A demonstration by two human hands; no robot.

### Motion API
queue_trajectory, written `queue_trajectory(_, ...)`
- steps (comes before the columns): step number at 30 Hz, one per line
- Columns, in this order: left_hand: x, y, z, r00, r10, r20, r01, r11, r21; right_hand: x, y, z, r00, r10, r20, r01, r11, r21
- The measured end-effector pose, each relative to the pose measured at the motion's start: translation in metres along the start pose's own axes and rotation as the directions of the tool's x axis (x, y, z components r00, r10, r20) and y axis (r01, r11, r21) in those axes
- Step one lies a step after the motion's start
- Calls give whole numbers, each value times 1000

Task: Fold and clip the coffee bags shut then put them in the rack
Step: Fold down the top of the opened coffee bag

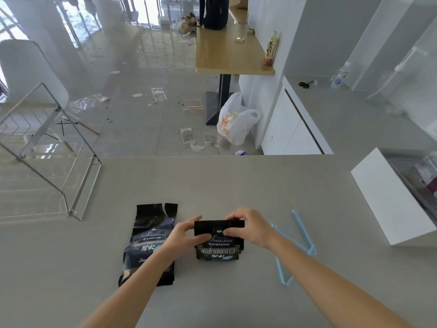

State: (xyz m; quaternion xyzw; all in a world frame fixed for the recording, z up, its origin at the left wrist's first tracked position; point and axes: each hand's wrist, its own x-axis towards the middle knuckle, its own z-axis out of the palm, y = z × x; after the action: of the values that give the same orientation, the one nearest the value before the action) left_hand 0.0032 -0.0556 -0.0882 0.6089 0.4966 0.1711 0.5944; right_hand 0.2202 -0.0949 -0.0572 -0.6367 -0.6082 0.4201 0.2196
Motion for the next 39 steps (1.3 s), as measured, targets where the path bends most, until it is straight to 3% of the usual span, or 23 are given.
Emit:
queue_trajectory(4, -4, -5, 3, 998, -6, 67, 4, 1000, 21, -9, 12, -1, 1000, -22, 5, 22, 999, -35)
queue_trajectory(7, -3, -5, 9, 1000, 4, -16, -4, 1000, -28, -14, 18, 7, 989, -100, -107, 85, 988, -132)
queue_trajectory(11, 4, 1, 12, 997, 73, 18, -71, 996, -62, -12, 11, 19, 952, -217, -218, 175, 965, -197)
queue_trajectory(14, 6, 7, 21, 990, 121, -75, -128, 986, -103, -6, 11, 19, 947, -187, -260, 146, 975, -169)
queue_trajectory(17, 10, 4, 29, 961, 169, -218, -165, 986, 36, -5, 12, 22, 927, -146, -345, 122, 988, -91)
queue_trajectory(20, 12, 0, 34, 956, 159, -246, -173, 984, -37, -5, 13, 32, 897, -100, -432, 116, 993, 12)
queue_trajectory(23, 16, 1, 32, 976, 75, -205, -119, 970, -212, -3, 14, 36, 873, -81, -482, 107, 994, 27)
queue_trajectory(26, 18, -2, 23, 1000, -8, -15, 2, 930, -367, -3, 16, 34, 889, -57, -454, 106, 991, 83)
queue_trajectory(28, 17, -7, 18, 997, -37, 62, 57, 931, -362, -4, 21, 30, 918, -47, -393, 104, 987, 124)
queue_trajectory(31, 15, -15, 16, 996, -69, 64, 85, 947, -309, -7, 30, 29, 936, -38, -351, 89, 987, 130)
queue_trajectory(35, 12, -14, 25, 997, -31, -69, 4, 936, -353, -9, 30, 47, 833, -90, -546, 102, 995, -8)
queue_trajectory(39, 10, -11, 37, 966, 1, -257, -81, 951, -299, -4, 27, 56, 754, -70, -653, 82, 997, -12)
